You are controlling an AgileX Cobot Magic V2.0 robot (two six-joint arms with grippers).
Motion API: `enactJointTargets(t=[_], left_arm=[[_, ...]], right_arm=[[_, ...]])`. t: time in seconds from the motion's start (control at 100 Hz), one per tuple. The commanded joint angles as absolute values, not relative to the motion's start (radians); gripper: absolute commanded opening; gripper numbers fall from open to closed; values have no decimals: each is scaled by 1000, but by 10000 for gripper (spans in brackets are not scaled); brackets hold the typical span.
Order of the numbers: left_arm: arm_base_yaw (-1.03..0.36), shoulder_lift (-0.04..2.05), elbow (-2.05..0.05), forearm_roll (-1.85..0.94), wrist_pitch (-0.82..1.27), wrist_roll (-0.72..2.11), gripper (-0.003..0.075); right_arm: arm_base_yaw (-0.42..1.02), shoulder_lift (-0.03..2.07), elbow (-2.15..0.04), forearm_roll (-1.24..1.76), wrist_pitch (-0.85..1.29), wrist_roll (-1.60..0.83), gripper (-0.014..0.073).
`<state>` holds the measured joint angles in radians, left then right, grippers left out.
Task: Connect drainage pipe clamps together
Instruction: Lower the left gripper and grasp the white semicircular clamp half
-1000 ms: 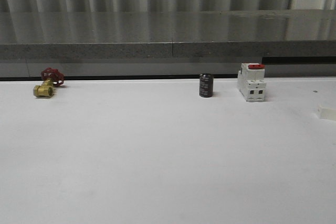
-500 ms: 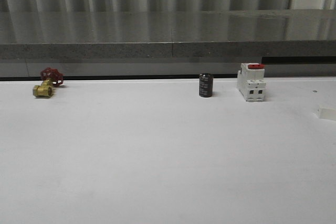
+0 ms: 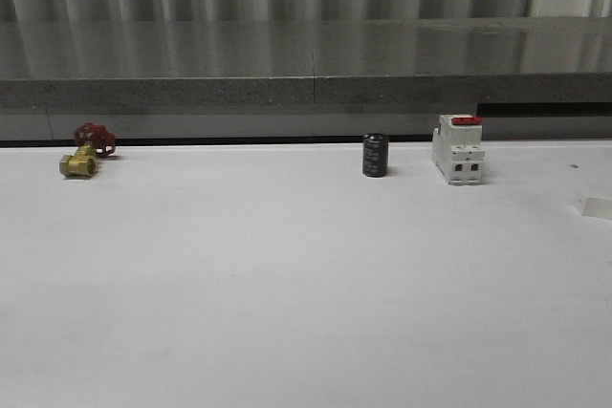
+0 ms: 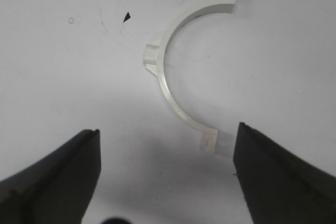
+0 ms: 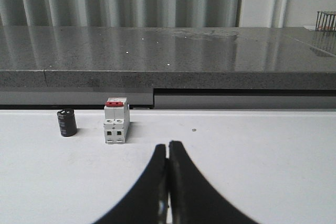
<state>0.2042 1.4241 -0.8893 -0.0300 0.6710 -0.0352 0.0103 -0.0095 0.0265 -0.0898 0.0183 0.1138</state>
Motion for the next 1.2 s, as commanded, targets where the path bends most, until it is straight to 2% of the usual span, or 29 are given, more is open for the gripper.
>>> enactJointTargets(t=[0.0, 0.15, 0.48, 0.81, 1.02, 1.09, 1.19], left_arm=[[210, 1468, -967, -56, 668, -44, 523], [210, 1606, -1068, -56, 753, 7, 523], [210, 1798, -1202, -30, 783, 9, 523], [210, 1883, -1271, -14, 769, 9, 506], [210, 1901, -1271, 8, 751, 9, 426], [210, 1901, -1271, 12, 738, 9, 354], [210, 1901, -1271, 12, 738, 9, 203]], right_arm=[[13, -30, 10, -101, -56, 111, -69], [13, -30, 10, -101, -56, 111, -69], [13, -30, 10, -101, -56, 111, -69], [13, -30, 10, -101, -56, 111, -69], [13, -30, 10, -101, -56, 111, -69], [13, -30, 10, -101, -56, 111, -69], [13, -30, 10, -101, -56, 111, -69]])
